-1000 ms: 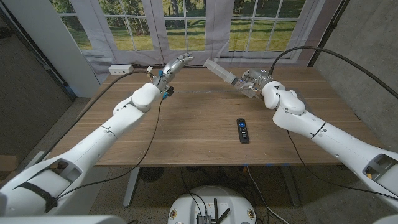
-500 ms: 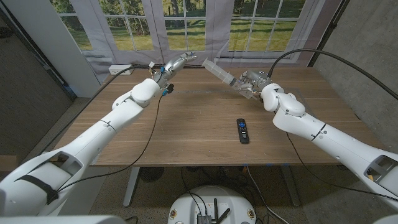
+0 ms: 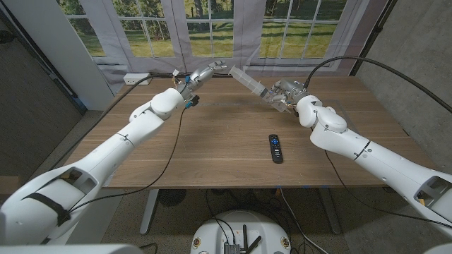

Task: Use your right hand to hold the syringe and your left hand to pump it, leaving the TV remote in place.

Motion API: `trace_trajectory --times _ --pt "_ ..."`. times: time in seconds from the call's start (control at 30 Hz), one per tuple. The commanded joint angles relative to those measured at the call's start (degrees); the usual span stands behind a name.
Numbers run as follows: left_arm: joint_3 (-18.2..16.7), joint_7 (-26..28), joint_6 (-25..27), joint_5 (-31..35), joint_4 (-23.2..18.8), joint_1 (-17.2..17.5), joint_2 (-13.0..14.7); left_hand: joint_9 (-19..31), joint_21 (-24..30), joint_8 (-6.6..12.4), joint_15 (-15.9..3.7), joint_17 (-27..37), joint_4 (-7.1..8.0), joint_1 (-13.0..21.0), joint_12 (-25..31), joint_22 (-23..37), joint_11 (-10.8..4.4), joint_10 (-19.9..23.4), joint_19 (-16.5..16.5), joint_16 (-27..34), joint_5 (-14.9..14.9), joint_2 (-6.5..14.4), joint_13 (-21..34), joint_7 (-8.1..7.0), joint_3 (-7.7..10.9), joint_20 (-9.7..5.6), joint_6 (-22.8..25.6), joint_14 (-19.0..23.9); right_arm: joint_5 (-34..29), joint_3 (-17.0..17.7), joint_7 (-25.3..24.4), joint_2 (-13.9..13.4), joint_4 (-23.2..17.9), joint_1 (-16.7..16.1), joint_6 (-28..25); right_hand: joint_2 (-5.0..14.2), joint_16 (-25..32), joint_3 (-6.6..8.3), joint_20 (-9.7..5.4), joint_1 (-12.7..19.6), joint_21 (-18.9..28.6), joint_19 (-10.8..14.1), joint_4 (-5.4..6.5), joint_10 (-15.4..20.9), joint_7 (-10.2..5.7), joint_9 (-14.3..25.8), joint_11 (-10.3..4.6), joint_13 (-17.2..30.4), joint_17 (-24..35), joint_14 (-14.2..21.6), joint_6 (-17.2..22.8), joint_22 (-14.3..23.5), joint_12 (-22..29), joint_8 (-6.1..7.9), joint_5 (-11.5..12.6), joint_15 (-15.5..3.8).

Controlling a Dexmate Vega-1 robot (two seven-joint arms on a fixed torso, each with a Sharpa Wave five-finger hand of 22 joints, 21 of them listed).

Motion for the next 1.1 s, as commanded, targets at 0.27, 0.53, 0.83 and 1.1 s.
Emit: trace_trajectory --times 0.27,0.53,0.83,1.1 --pt "1.4 -1.9 -2.3 0.2 2.7 -1.2 -1.6 0.0 0.4 0.05 -4.03 0.0 0.10 -0.4 0.1 0.1 -0.48 -0.1 -2.0 0.1 0.0 3.1 0.0 -0.48 -0.06 0.12 -0.2 -0.4 1.2 -0.5 -0.1 0.2 0.8 1.3 0.1 6.80 -0.3 -0.45 -3.32 6.5 0.0 0.4 0.17 3.0 -3.65 0.8 -2.21 0.6 0.4 0.8 4.0 0.3 -0.3 -0.35 0.3 -7.76" --pt "1.6 -2.7 -2.2 -0.1 3.2 -1.4 -1.8 -0.1 0.7 0.26 -4.33 0.0 0.11 -0.4 0.6 0.1 -0.79 1.1 -2.0 0.2 0.0 3.3 0.0 -0.79 -0.03 0.10 0.5 0.0 1.3 -0.7 -0.4 0.0 1.2 1.7 0.9 6.90 -0.4 -0.60 -3.30 6.5 0.0 0.4 0.19 3.1 -3.59 0.8 -2.21 0.7 0.6 0.9 4.1 0.3 -0.6 -0.48 0.3 -7.74" --pt "2.0 -3.2 -2.6 -0.1 4.2 -2.0 -2.3 -0.1 1.0 0.34 -4.53 0.0 0.12 -0.4 0.6 0.2 -0.62 1.4 -1.8 0.2 0.0 3.3 0.0 -0.66 -0.02 0.08 0.8 0.1 1.5 -0.7 -0.5 -0.1 1.5 1.9 1.7 6.93 -0.6 -0.77 -3.28 6.5 -0.1 0.4 0.15 3.2 -3.52 0.9 -2.18 0.8 0.8 1.2 4.2 0.3 -0.8 -0.62 0.4 -7.74" --pt "2.4 -4.3 -2.2 -0.2 4.4 -2.5 -2.3 0.0 1.4 0.79 -4.54 0.0 0.14 -0.5 1.0 0.2 -0.86 2.9 -1.1 0.4 0.0 3.3 0.0 -0.40 -0.01 0.11 2.6 1.2 1.6 -0.6 -0.6 -0.2 1.6 1.7 2.2 7.02 -0.8 -0.85 -3.40 6.7 -0.1 0.3 0.08 3.4 -3.53 0.9 -2.20 0.9 1.0 1.3 4.4 0.3 -0.9 -0.67 0.5 -7.77"
